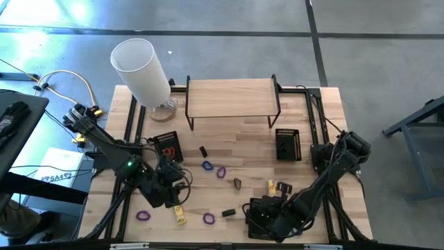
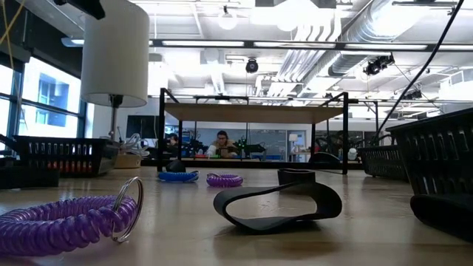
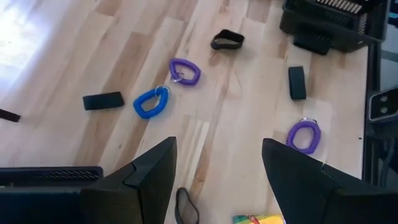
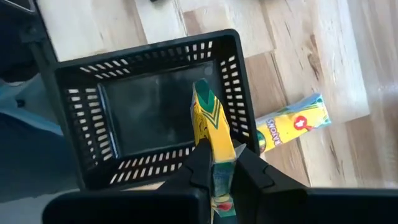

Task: Pick & Place Office Desk Supplies
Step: Put the top left crayon box into the bottom bin

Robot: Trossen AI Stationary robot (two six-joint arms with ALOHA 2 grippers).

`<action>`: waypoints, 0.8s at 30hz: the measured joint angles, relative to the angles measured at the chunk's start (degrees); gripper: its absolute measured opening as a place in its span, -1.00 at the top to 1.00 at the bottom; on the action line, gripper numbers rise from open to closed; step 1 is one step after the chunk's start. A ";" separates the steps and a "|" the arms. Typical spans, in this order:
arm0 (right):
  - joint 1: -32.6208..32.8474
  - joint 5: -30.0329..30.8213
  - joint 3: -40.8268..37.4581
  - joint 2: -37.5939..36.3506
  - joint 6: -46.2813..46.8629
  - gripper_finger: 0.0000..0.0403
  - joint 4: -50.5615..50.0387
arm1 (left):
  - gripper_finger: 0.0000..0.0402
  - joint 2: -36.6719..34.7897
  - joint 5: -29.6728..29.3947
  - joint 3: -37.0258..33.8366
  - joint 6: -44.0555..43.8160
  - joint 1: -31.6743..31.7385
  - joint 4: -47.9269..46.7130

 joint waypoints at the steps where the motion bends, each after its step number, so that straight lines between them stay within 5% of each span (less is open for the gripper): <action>1: -0.23 -0.30 0.00 0.52 0.03 0.90 0.10 | -0.14 0.00 0.43 0.00 0.04 -0.38 -0.19; 24: -5.14 4.99 -0.04 3.18 -0.62 0.90 -4.54 | -0.14 -0.31 -3.30 -0.98 1.85 -4.85 -5.51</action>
